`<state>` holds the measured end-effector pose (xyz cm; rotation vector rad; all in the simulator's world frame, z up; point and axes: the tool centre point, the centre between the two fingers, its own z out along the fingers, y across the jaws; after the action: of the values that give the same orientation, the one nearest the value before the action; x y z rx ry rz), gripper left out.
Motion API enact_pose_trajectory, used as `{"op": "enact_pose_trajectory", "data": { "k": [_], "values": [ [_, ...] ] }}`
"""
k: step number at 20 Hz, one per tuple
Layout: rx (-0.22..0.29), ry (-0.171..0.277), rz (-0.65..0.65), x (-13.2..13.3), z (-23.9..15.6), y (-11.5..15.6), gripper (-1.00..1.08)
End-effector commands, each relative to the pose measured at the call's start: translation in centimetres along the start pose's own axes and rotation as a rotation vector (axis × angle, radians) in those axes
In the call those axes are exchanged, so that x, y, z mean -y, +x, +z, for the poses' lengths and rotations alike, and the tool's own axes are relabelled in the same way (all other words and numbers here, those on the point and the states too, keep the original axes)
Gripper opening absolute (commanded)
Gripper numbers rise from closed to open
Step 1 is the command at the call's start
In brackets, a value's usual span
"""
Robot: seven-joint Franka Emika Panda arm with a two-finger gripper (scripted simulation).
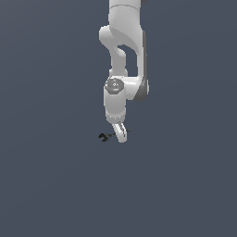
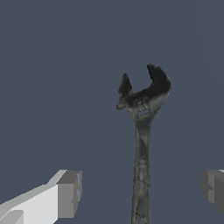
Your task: Pick up the object and move it to a goal position.
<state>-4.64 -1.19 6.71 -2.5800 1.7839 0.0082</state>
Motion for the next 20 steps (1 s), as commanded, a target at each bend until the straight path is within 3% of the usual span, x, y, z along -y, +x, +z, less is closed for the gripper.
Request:
{"op": "enact_pose_trajectory", "data": {
  "k": [1,9,20],
  "values": [
    [-0.002,0.0,0.05,-0.3,0.3,0.0,1.0],
    [-0.007,-0.001,0.135,-0.7,0.9,0.0,1.0],
    [-0.007,-0.001,0.139,-0.8,2.5,0.0,1.0]
  ]
}}
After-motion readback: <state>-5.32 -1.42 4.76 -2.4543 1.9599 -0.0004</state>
